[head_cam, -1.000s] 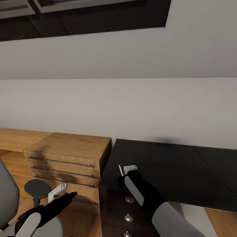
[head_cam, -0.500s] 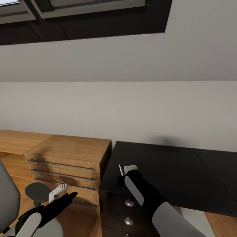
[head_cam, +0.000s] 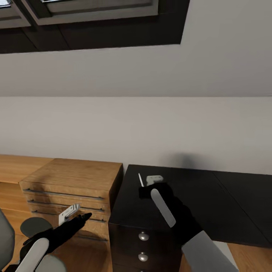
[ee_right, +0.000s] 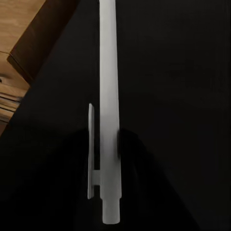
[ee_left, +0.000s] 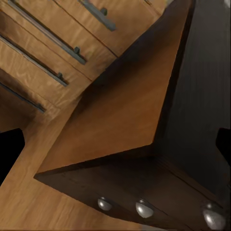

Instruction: In the bedroom, organize the workspace by keeping the computer under the desk, ensuring the monitor is on the desk, placing the keyboard on the desk next to the monitor, placing the mouse on the desk next to the keyboard, moving the folder from the swivel chair onto the desk next to the mouse, stacking the notebook on top of the folder with the pen on top of the notebook, and positioning the swivel chair next to the desk.

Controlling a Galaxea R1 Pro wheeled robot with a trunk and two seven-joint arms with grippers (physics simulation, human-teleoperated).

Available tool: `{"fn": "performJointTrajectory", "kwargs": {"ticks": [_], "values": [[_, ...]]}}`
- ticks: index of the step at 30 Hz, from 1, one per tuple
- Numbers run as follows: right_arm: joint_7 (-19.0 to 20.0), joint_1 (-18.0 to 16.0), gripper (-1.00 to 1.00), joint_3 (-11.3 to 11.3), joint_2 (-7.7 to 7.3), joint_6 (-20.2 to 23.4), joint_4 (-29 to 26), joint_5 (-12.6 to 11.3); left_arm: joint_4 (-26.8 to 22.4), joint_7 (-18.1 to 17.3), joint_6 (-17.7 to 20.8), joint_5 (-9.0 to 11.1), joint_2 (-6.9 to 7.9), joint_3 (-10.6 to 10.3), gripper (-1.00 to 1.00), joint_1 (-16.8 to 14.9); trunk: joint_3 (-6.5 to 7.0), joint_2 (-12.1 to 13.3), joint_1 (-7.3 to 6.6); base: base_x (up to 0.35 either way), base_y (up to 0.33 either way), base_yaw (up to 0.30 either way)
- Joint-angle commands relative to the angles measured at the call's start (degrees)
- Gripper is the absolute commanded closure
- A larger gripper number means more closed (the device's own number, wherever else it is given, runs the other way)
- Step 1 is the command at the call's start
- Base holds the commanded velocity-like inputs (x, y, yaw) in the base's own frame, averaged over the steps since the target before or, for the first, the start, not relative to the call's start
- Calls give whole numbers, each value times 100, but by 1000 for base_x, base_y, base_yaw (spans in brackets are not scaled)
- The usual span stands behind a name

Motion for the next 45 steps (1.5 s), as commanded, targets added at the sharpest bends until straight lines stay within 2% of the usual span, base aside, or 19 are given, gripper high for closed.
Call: {"fn": "performJointTrajectory", "kwargs": {"ticks": [1,7,12,13,14,20,21,23,29,33,38,41,42,45], "values": [[-59,11,100,-57,-29,131,-159,-70,-30,50,41,81,-14,-8,-100,-96,11,38,-23,0,0,-255],[-61,107,100,-320,-256,562,-885,-70,-79,55,563,377,-211,-7,-100,-739,119,278,-155,0,0,-277],[-62,144,100,-546,-408,672,-1198,-69,-75,71,810,467,-402,-22,-100,-1187,208,479,-264,0,0,-292],[-62,148,100,-607,-423,683,-1226,-68,-70,76,835,465,-463,-27,-100,-1235,226,519,-286,0,0,-295],[-62,164,100,-838,-461,710,-1269,-66,-35,104,895,447,-713,-39,-100,-1326,244,559,-308,0,0,-296],[-65,242,100,-978,-540,723,-1340,-51,47,181,905,418,-878,-54,-100,-1256,352,800,-440,0,0,-297],[-74,278,100,-1087,-581,720,-1371,-42,83,475,852,382,-923,-478,-100,-1224,370,840,-462,0,0,-297],[-77,283,100,-1112,-585,719,-1372,-36,91,534,839,373,-929,-581,-100,-1219,406,920,-506,0,0,-297],[-79,287,100,-1136,-589,718,-1371,-27,101,598,718,359,-916,-682,-100,-1198,514,1161,-638,0,0,-298],[-80,287,100,-1143,-594,718,-1371,-22,107,607,688,356,-898,-697,-100,-1193,585,1321,-726,0,0,-299],[-260,279,100,-1208,-597,718,-1317,-16,116,613,667,353,-874,-706,-100,-1153,675,1522,-835,0,0,-299],[-345,273,100,-1326,-583,718,-1240,-23,117,618,667,269,-874,-707,-100,-1139,729,1642,-901,0,0,-299],[-373,271,100,-1464,-556,712,-1178,-21,117,620,666,71,-905,-707,-100,-1132,747,1682,-923,0,0,-299],[-404,269,100,-1537,-538,664,-1121,-23,117,621,666,-53,-922,-707,-100,-1129,801,1802,-989,0,0,-299]]}}
